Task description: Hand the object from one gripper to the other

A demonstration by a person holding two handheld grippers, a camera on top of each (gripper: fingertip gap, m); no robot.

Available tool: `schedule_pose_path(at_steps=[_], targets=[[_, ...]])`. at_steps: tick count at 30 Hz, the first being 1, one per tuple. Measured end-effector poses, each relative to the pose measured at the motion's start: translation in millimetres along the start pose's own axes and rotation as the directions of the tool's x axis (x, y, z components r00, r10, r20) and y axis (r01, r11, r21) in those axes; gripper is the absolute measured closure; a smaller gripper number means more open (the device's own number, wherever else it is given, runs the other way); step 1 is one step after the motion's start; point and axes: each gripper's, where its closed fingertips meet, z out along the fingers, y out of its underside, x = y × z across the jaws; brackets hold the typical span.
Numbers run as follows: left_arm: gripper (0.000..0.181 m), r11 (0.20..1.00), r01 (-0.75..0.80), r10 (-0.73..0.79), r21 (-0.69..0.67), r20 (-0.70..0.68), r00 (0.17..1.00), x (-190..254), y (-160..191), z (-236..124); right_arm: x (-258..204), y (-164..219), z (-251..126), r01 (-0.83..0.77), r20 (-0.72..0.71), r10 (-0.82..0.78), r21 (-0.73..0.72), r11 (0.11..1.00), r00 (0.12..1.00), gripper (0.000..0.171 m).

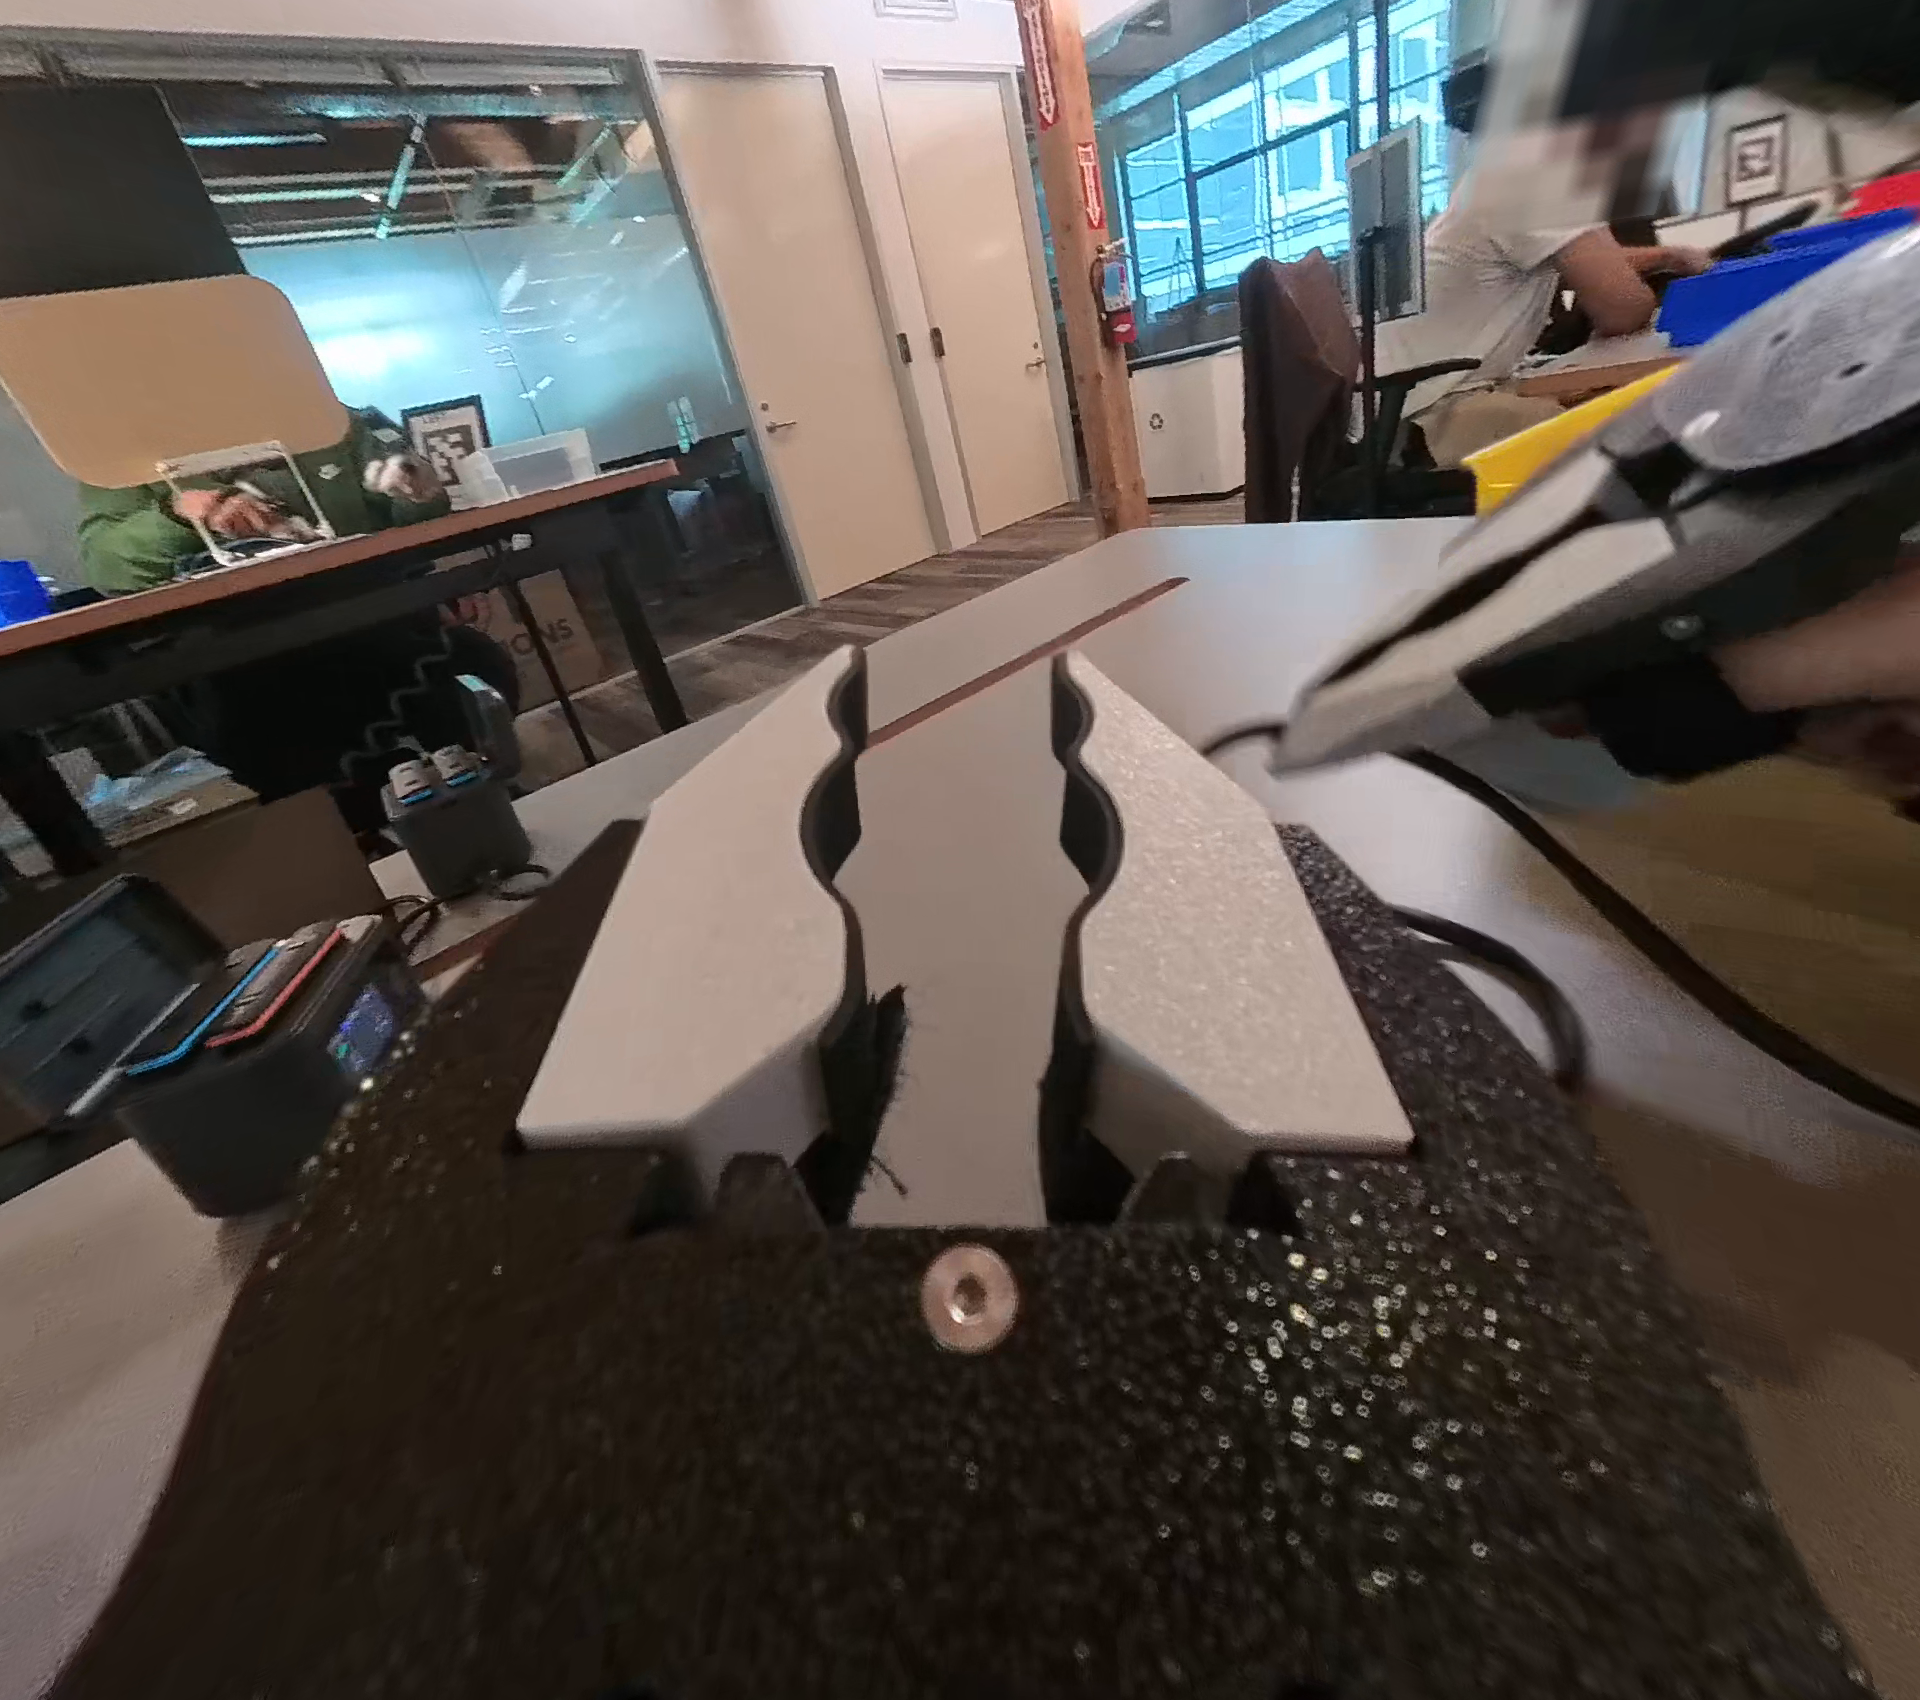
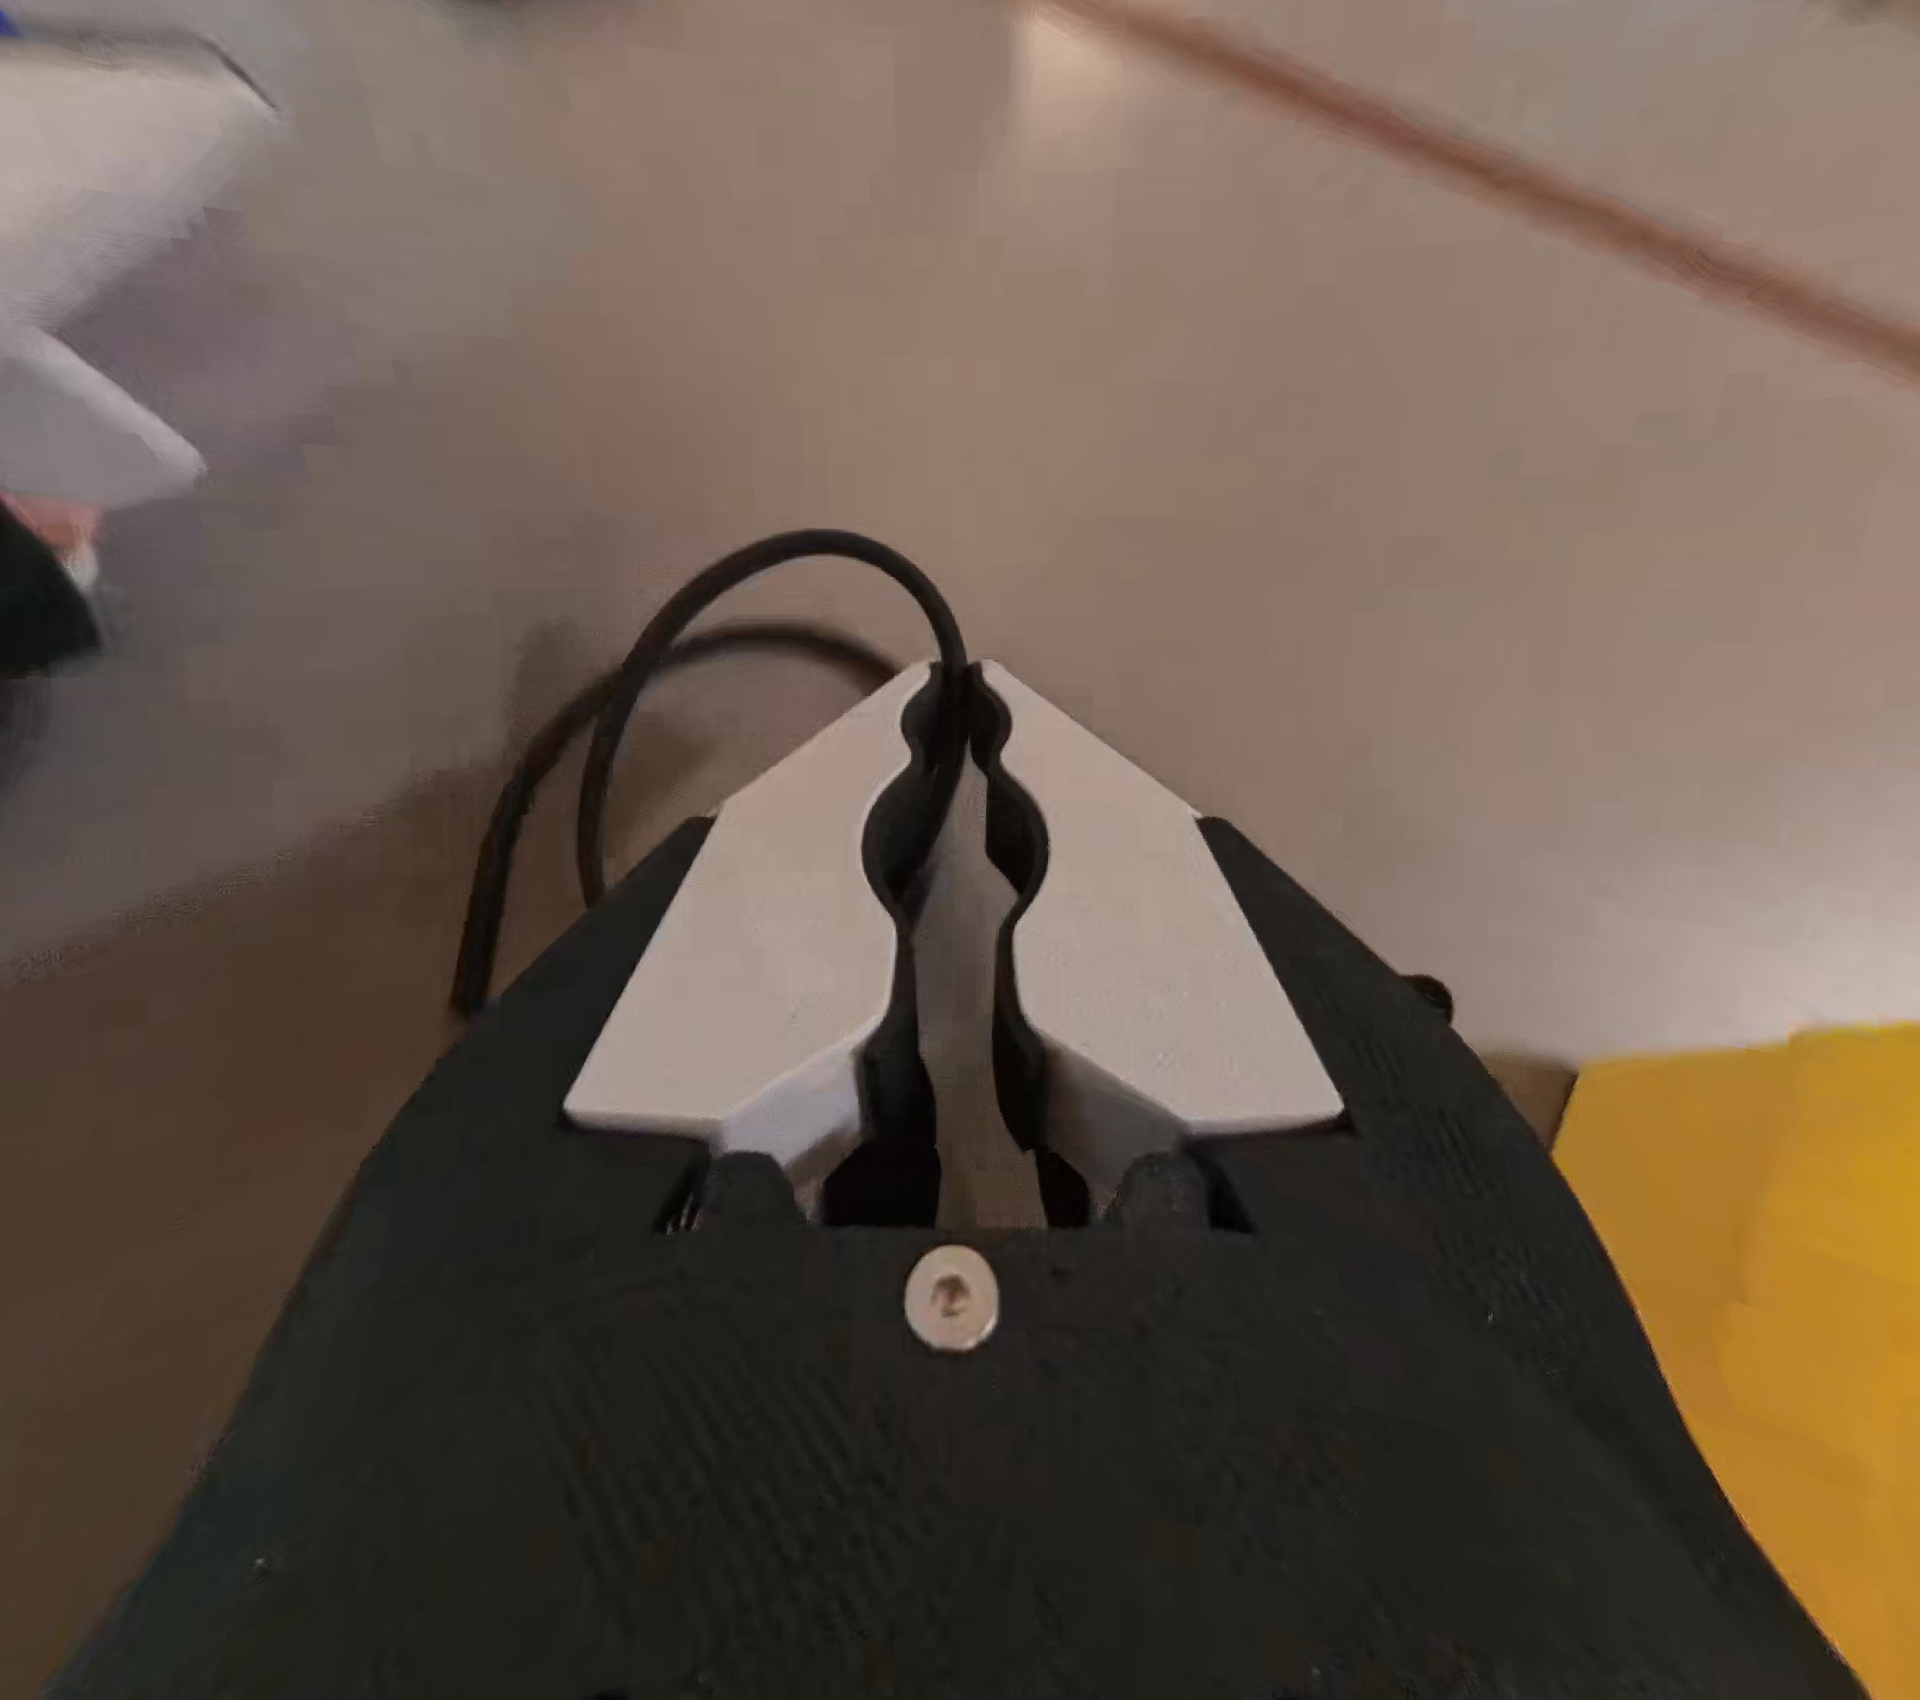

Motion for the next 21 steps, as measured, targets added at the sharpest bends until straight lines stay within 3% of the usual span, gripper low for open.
schedule_pose_path(at_steps=[1,5,10,15,21], targets=[[0.146,1.0,0.008,-0.008,-0.013,-0.019,1.0,2,3,2,1,-16,-3,0.054,-0.037,-0.05,0.103,0.993,0.998,0.17],[0.134,0.999,0.041,-0.045,-0.036,-0.146,0.988,18,7,7,-1,-63,-29,0.314,-0.261,-0.221,0.407,0.858,0.94,0.17],[0.146,0.997,0.009,-0.021,-0.076,-0.164,0.986,23,14,9,-24,-80,-50,0.59,-0.458,-0.387,0.487,0.644,0.8,0.17],[0.181,0.999,-0.033,0.029,-0.038,-0.099,0.995,15,8,6,-25,-80,-51,0.629,-0.499,-0.399,0.481,0.61,0.769,0.17],[0.181,0.998,0.05,-0.051,-0.025,-0.051,0.997,1,6,7,-34,-76,-44,0.58,-0.403,-0.419,0.511,0.635,0.814,0.168]])
